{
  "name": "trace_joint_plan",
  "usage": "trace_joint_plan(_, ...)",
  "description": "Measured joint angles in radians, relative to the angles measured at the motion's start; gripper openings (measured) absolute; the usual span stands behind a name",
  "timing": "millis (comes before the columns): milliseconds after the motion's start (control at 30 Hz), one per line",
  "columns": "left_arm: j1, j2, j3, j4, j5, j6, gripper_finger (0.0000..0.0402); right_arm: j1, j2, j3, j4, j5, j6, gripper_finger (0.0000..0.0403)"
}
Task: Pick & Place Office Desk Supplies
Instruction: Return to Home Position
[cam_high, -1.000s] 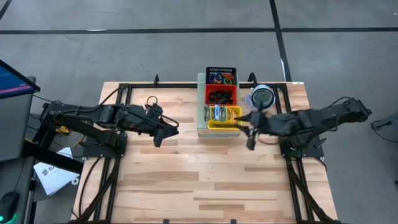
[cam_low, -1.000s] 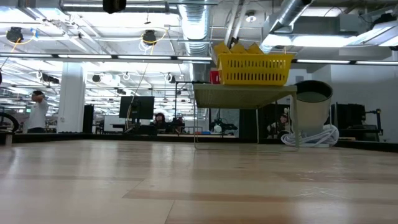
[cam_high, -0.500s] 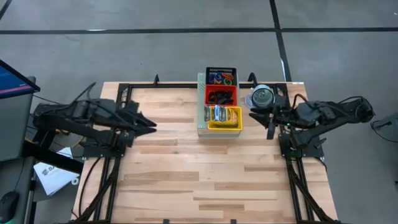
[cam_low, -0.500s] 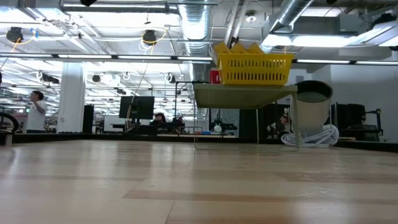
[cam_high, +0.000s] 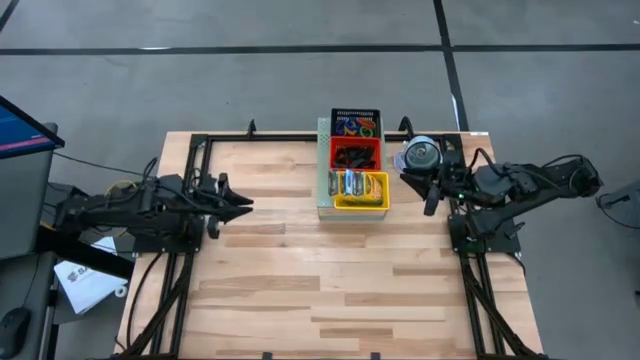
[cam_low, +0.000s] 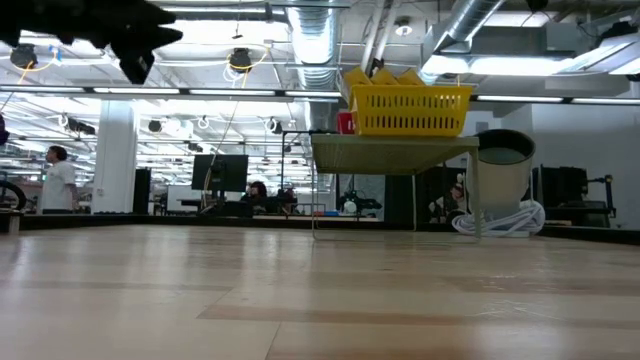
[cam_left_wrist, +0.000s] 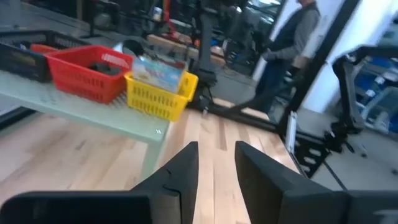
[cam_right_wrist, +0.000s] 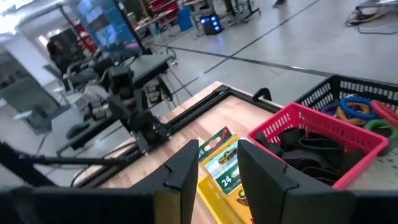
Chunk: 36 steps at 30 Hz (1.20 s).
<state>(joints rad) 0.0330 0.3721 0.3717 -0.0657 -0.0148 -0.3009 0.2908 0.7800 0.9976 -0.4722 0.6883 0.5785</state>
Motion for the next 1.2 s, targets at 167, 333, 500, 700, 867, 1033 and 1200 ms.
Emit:
trace_joint_plan(167,0.076,-0.138,-0.077,-0.005,0.159,0.008,0.0081,-0.020,0.000,0.000,0.001,0.016,0.069,0.0109)
trace_joint_plan(333,0.075,-0.328,-0.159,-0.013,0.163,0.014,0.0054,-0.017,0.003,0.000,0.001,0.016,0.117,0.0109)
trace_joint_plan(500,0.075,-0.358,-0.242,0.015,0.109,0.053,0.0037,-0.017,0.031,0.000,-0.006,0.015,0.176,0.0109)
trace_joint_plan(700,0.075,-0.361,-0.365,0.159,0.093,0.058,0.0035,-0.016,0.055,0.000,-0.015,-0.010,0.216,0.0109)
trace_joint_plan(867,0.075,-0.351,-0.365,0.095,-0.021,0.030,0.0035,-0.019,0.074,-0.001,-0.038,-0.011,0.212,0.0109)
trace_joint_plan(1033,0.075,-0.306,-0.365,0.119,-0.030,-0.024,0.0035,-0.032,0.100,-0.001,-0.044,-0.017,0.179,0.0109)
trace_joint_plan(1200,0.075,-0.269,-0.365,0.127,-0.030,-0.024,0.0035,-0.053,0.163,-0.001,-0.040,-0.054,0.055,0.0109)
